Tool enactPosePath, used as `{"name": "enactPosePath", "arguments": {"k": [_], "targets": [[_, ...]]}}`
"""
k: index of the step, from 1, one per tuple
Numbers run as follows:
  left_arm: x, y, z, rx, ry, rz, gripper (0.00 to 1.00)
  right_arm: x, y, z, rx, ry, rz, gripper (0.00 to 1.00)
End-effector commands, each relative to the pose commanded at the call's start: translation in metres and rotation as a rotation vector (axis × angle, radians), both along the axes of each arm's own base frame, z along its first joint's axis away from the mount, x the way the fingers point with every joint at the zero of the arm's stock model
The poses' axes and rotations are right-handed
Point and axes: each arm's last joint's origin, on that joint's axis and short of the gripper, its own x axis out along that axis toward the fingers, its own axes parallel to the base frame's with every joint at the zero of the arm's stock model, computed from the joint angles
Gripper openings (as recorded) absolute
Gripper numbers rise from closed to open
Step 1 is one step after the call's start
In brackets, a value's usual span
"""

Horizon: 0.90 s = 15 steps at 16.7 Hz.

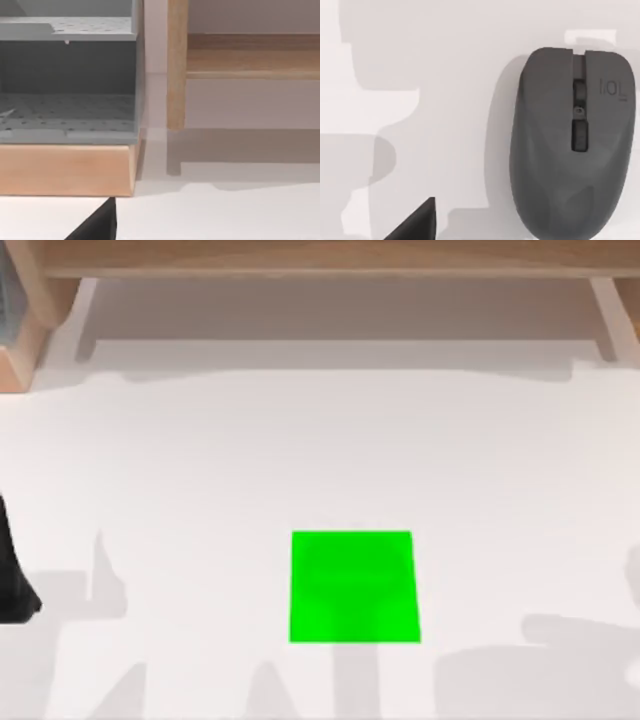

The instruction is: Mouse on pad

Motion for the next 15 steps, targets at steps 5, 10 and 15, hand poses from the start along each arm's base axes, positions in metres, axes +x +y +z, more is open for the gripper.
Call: {"name": "enactPosePath", "arguments": {"k": [5,10,15], "targets": [[0.0,0.0,0.0,0.0,0.0,0.0,1.0,0.027,-0.015,-0.003,0.046,0.198,-0.037,1.0],[0.0,0.0,0.0,0.0,0.0,0.0,1.0,0.03,-0.016,-0.004,0.051,0.216,-0.041,1.0],[0.0,0.0,0.0,0.0,0.0,0.0,1.0,0.032,-0.016,-0.022,0.051,0.22,-0.041,1.0]]}}
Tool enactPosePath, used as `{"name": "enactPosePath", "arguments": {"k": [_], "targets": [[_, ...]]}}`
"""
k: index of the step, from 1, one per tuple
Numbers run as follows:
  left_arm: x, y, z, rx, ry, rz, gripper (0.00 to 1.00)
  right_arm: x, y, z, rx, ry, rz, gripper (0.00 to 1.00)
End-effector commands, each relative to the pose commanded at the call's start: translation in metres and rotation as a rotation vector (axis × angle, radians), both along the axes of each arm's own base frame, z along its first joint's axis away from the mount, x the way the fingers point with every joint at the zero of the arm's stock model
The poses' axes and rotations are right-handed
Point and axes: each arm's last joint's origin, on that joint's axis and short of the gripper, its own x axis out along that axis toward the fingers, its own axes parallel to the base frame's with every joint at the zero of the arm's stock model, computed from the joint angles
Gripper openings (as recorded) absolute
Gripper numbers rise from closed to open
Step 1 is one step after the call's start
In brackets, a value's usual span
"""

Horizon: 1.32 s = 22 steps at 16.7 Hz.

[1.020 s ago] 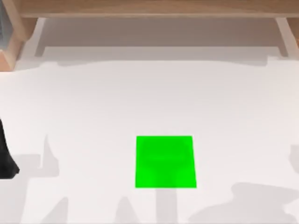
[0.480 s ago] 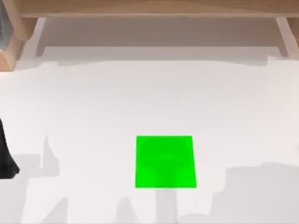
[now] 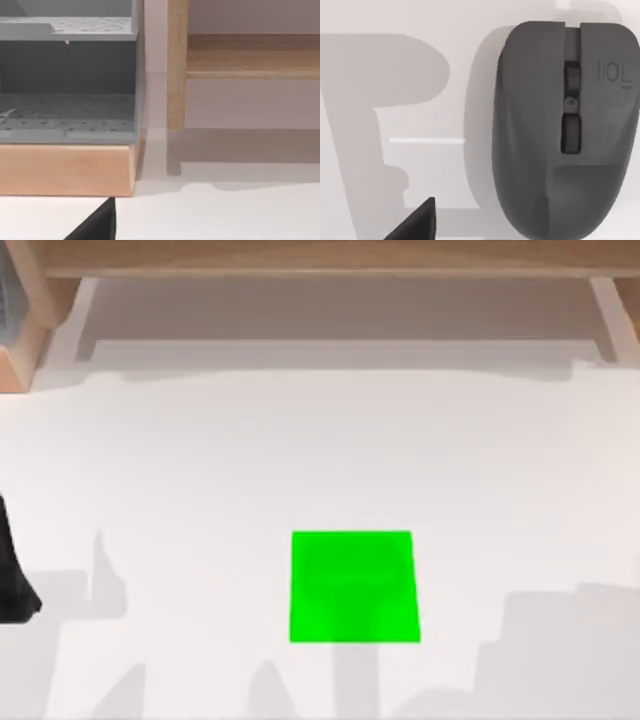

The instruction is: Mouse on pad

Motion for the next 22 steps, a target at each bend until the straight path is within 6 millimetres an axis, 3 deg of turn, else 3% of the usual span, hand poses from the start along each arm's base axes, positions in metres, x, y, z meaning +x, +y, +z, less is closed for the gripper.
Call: {"name": "enactPosePath", "arguments": {"k": [7,13,22], "targets": [[0.0,0.0,0.0,0.0,0.0,0.0,1.0,0.001,0.0,-0.073,-0.003,-0.01,0.0,1.0],[0.0,0.0,0.0,0.0,0.0,0.0,1.0,-0.001,0.0,-0.082,-0.001,-0.004,0.0,1.0],[0.0,0.0,0.0,0.0,0.0,0.0,1.0,-0.001,0.0,-0.082,-0.001,-0.004,0.0,0.32]]}}
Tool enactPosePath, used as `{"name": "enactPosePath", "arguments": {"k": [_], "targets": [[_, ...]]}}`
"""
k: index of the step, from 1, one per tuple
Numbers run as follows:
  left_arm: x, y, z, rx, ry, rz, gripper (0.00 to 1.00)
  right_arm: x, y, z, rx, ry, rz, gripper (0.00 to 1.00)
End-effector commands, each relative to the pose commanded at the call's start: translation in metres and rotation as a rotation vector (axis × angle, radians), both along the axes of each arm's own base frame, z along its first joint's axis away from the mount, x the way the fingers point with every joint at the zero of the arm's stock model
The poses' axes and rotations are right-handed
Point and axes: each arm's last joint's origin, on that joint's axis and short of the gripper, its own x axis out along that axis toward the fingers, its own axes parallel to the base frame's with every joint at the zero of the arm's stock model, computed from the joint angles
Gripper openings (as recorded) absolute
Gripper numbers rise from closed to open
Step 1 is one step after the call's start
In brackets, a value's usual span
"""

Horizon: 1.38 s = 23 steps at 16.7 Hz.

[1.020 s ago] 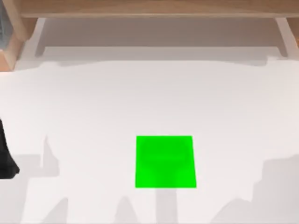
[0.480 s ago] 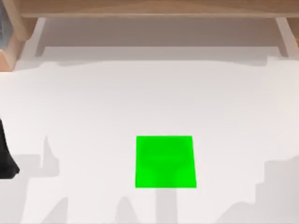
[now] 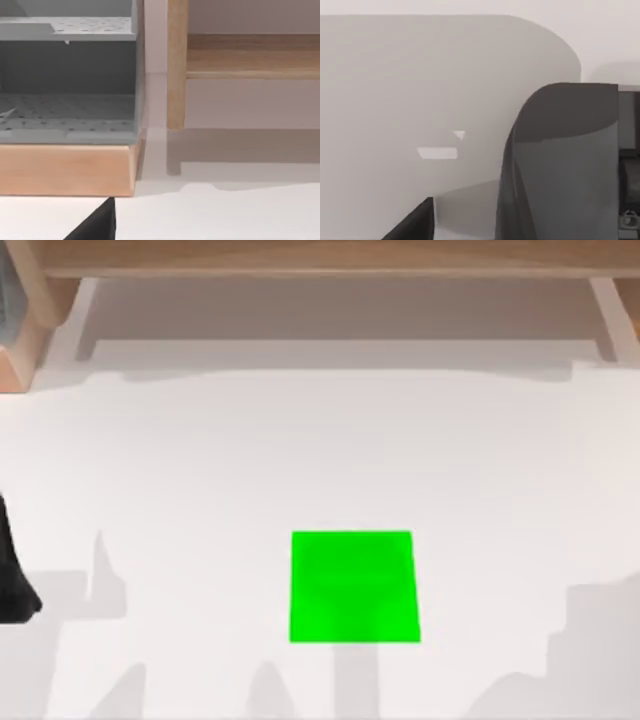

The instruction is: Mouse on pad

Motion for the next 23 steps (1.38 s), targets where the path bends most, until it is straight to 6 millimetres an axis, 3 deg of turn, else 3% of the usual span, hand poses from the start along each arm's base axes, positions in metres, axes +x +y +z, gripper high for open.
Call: {"name": "enactPosePath", "arguments": {"k": [4,12,13,17,23], "targets": [[0.0,0.0,0.0,0.0,0.0,0.0,1.0,0.0,0.0,0.0,0.0,0.0,0.0,0.02],[0.0,0.0,0.0,0.0,0.0,0.0,1.0,0.0,0.0,0.0,0.0,0.0,0.0,0.0],[0.0,0.0,0.0,0.0,0.0,0.0,1.0,0.002,-0.001,0.021,-0.012,-0.035,0.001,0.0],[0.0,0.0,0.0,0.0,0.0,0.0,1.0,0.007,-0.002,0.038,-0.013,-0.041,0.001,0.0],[0.0,0.0,0.0,0.0,0.0,0.0,1.0,0.004,-0.001,0.102,-0.006,-0.012,0.001,0.0]]}}
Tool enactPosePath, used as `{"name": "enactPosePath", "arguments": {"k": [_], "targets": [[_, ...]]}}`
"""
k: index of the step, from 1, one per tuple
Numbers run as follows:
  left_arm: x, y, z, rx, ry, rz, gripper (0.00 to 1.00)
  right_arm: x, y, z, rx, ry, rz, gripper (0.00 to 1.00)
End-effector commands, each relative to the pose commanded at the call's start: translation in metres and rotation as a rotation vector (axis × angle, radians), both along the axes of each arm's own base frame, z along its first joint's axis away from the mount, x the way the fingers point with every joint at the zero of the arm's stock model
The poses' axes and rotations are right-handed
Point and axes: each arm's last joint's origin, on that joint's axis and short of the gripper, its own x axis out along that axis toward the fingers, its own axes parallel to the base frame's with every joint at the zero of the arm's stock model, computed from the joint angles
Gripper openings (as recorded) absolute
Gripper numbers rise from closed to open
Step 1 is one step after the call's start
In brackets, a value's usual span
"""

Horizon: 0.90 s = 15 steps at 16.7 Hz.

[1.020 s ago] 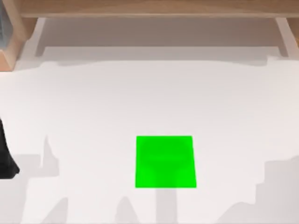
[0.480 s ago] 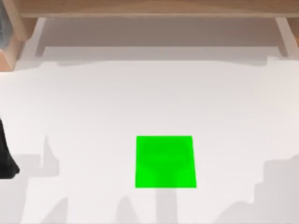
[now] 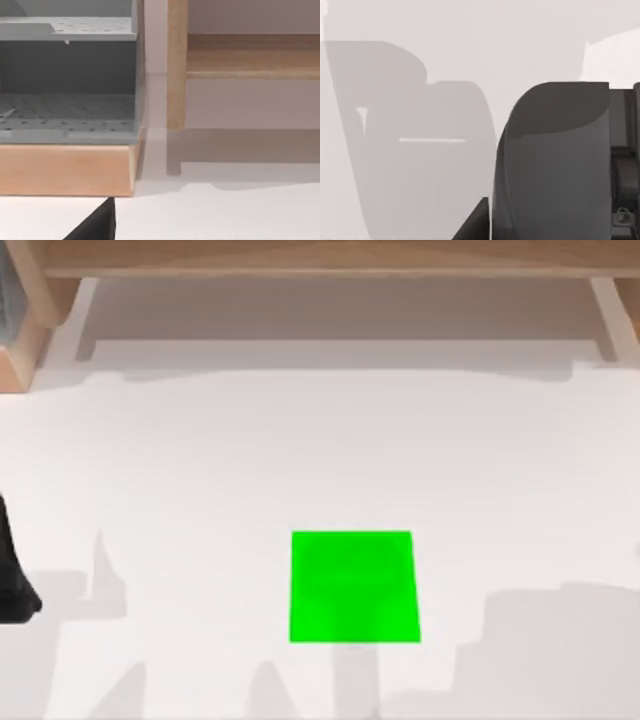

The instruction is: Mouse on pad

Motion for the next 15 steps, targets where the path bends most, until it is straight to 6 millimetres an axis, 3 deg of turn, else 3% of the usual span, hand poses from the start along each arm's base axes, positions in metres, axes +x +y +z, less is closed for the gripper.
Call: {"name": "enactPosePath", "arguments": {"k": [3,7,10,13,15], "targets": [[0.0,0.0,0.0,0.0,0.0,0.0,1.0,-0.003,0.001,0.019,-0.006,-0.022,0.0,0.0],[0.0,0.0,0.0,0.0,0.0,0.0,1.0,-0.002,0.002,0.017,-0.005,-0.019,0.0,0.0],[0.0,0.0,0.0,0.0,0.0,0.0,1.0,0.017,0.014,0.021,-0.011,-0.022,0.004,0.0],[0.0,0.0,0.0,0.0,0.0,0.0,1.0,0.055,0.055,0.026,-0.015,-0.024,0.016,0.0],[0.0,0.0,0.0,0.0,0.0,0.0,1.0,0.08,0.106,0.024,-0.015,-0.013,0.05,0.0]]}}
